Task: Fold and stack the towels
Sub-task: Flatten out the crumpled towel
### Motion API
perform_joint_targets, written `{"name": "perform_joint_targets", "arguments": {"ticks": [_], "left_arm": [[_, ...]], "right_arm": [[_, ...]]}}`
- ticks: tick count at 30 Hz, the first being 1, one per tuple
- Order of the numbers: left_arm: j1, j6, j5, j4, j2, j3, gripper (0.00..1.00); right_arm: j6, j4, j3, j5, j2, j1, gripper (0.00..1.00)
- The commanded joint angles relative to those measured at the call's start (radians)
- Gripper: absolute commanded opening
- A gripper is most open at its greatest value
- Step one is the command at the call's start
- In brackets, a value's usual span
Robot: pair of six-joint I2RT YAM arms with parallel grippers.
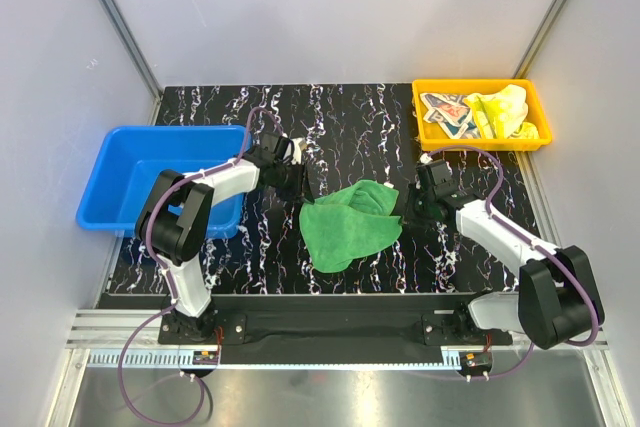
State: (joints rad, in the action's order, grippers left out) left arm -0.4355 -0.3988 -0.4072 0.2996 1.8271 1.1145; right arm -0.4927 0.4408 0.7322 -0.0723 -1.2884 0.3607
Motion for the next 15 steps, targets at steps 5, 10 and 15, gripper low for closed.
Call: {"name": "perform_joint_targets", "arguments": {"ticks": [5, 10, 15], "left_arm": [[0.003, -0.005, -0.007, -0.016, -0.012, 0.045, 0.31], [0.003, -0.006, -0.004, -0.016, -0.018, 0.045, 0.23], [0.003, -0.006, -0.004, -0.011, -0.014, 0.054, 0.01]], "right_arm": [[0.013, -0.024, 0.021, -0.012, -0.005, 0.001, 0.00], [0.014, -0.022, 0.021, -0.011, -0.005, 0.001, 0.00], [0.013, -0.022, 0.022, -0.015, -0.008, 0.001, 0.00]]}}
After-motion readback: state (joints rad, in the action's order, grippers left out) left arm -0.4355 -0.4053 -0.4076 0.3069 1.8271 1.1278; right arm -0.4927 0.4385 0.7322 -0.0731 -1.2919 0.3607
